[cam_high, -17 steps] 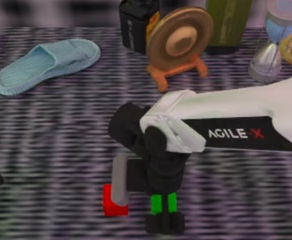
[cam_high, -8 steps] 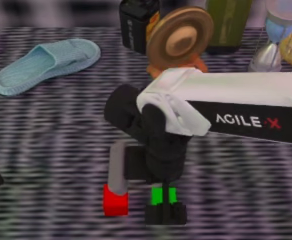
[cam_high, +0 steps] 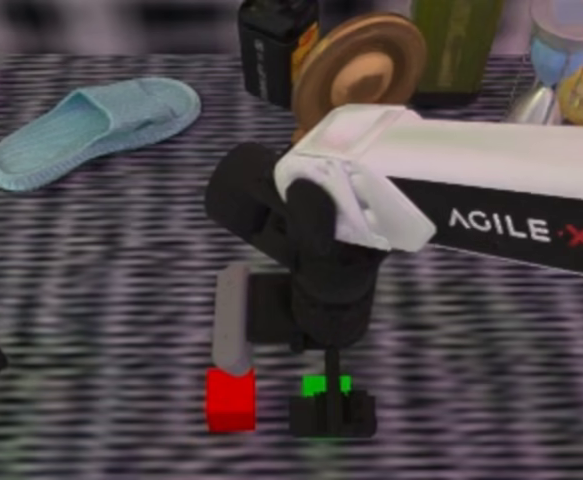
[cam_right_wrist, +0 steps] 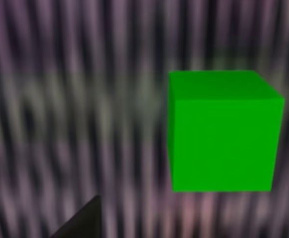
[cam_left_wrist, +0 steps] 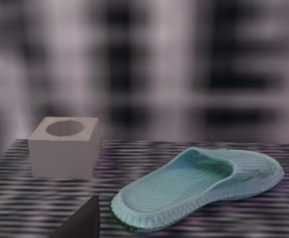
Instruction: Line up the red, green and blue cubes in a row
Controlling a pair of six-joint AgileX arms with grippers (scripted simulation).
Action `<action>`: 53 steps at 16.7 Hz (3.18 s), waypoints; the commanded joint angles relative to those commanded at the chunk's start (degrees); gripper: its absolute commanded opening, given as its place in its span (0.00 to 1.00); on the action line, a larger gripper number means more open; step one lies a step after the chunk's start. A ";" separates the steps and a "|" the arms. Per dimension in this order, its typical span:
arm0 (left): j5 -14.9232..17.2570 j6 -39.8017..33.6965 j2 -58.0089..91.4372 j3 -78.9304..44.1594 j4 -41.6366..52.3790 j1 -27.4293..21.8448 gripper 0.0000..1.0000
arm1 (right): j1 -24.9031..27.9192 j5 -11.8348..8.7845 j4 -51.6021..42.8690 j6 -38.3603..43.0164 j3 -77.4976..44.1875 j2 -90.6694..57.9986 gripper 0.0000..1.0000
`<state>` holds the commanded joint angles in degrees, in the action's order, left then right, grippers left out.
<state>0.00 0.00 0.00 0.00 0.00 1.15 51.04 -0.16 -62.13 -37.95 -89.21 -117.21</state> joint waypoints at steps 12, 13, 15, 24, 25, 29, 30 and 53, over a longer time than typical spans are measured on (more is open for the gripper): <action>0.00 0.00 0.00 0.00 0.00 0.00 1.00 | -31.62 0.22 -4.08 40.55 -12.19 -10.41 1.00; 0.00 0.00 0.00 0.00 0.00 0.00 1.00 | -34.91 0.28 -4.29 44.44 -13.23 -11.11 1.00; 0.00 0.00 0.00 0.00 0.00 0.00 1.00 | -40.48 0.35 -4.41 50.41 -15.02 -11.98 1.00; 0.00 0.00 0.00 0.00 0.00 0.00 1.00 | -44.99 0.39 -3.20 55.00 -15.70 -12.46 1.00; 0.00 0.00 0.00 0.00 0.00 0.00 1.00 | -45.03 0.38 -1.86 55.05 -14.83 -13.00 1.00; 0.00 0.00 0.00 0.00 0.00 0.00 1.00 | -45.01 0.42 7.43 55.11 -9.79 -16.66 1.00; 0.00 0.00 0.00 0.00 0.00 0.00 1.00 | -45.02 0.43 9.55 55.14 -8.58 -17.55 1.00; 0.00 0.00 0.00 0.00 0.00 0.00 1.00 | -45.00 0.45 12.32 55.17 -6.82 -19.00 0.00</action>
<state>0.00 0.00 0.00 0.00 0.00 1.15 6.04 0.28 -49.81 17.22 -96.03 -136.21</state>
